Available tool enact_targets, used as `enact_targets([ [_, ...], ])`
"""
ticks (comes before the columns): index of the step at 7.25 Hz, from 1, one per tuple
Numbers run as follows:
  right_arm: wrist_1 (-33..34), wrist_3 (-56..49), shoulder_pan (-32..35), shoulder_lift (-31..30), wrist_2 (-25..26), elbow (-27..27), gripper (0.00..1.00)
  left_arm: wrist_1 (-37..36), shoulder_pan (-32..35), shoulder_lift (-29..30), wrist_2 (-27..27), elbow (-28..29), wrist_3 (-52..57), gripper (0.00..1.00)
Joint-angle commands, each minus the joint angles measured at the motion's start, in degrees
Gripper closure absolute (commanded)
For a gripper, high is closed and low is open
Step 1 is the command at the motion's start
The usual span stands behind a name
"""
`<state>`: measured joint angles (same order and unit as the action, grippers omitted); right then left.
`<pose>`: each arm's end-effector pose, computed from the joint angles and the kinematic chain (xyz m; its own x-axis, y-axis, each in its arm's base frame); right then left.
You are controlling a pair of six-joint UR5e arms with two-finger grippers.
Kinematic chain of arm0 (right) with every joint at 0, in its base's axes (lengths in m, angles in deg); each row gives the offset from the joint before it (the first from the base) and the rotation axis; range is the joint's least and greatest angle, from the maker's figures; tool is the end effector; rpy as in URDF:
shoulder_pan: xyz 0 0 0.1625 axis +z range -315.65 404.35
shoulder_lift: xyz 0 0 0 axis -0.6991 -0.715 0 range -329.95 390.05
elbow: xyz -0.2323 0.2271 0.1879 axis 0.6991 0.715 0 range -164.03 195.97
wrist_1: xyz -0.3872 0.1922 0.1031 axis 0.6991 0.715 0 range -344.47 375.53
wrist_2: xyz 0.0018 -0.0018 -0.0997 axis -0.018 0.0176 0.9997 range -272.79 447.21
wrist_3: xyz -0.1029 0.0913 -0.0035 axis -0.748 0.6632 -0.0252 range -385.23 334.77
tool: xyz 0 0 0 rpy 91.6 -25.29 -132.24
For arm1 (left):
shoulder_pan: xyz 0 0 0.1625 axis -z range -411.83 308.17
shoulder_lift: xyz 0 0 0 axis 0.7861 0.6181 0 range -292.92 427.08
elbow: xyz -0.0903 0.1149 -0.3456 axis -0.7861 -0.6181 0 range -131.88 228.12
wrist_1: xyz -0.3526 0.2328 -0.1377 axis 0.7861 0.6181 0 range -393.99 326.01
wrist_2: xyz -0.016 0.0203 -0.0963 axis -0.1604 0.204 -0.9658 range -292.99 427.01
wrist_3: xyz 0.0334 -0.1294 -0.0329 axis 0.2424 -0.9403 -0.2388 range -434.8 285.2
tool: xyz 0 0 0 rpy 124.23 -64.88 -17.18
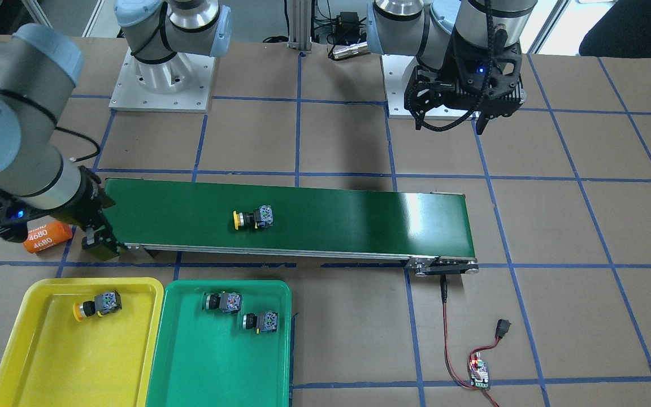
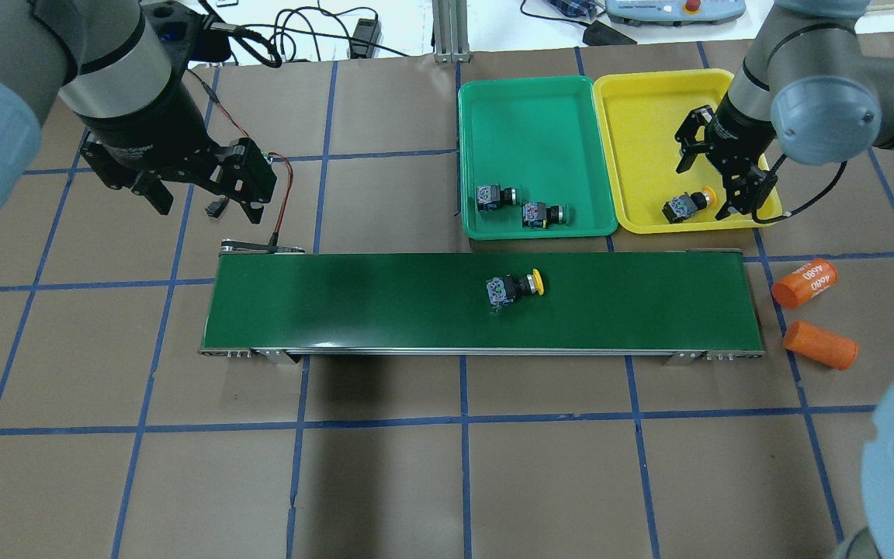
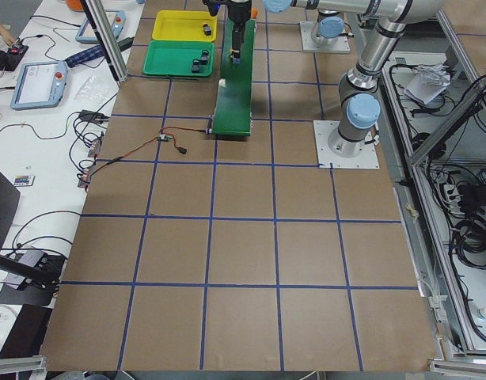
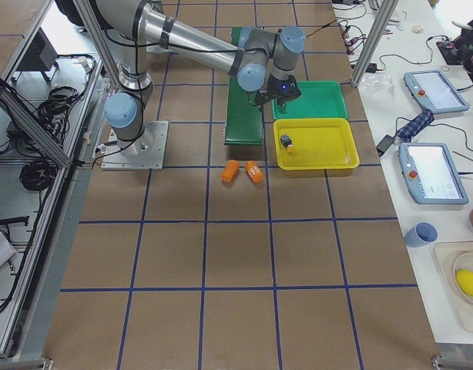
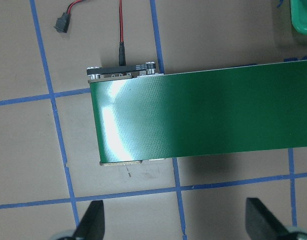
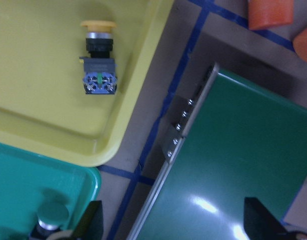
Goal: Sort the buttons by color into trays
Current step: 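Place the yellow button in the yellow tray and open the right gripper, then grasp the last yellow-capped button on the belt with the right gripper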
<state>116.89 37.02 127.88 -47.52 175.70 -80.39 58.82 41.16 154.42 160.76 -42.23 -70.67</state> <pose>0.0726 -0.5752 0.2431 -0.3634 0.9260 0.1022 0.9308 0.3560 0.0831 -0.1504 -0.4975 0.4162 -0.9901 0.1243 -0.0647 0.1237 0.9922 0.0137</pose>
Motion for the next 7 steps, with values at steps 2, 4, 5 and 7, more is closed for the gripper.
enact_targets([
  [2, -0.4, 13.0, 10.2, -5.0, -0.3, -7.1, 0.0, 0.0, 0.0, 0.5, -0.3, 0.0, -0.1, 0.0],
  [4, 4.5, 21.9, 15.2, -3.8, -4.5, -7.7, 0.0, 0.0, 0.0, 0.6, -0.4, 0.0, -0.1, 0.0],
  [5, 6.5, 23.5, 16.0, -2.9, -4.5, -8.8, 0.0, 0.0, 0.0, 0.6, -0.5, 0.0, -0.3, 0.0],
  [7, 9.5, 25.8, 16.2, -0.2, -4.6, -9.2, 0.0, 0.1, 0.0, 0.6, -0.4, 0.0, -0.9, 0.0],
])
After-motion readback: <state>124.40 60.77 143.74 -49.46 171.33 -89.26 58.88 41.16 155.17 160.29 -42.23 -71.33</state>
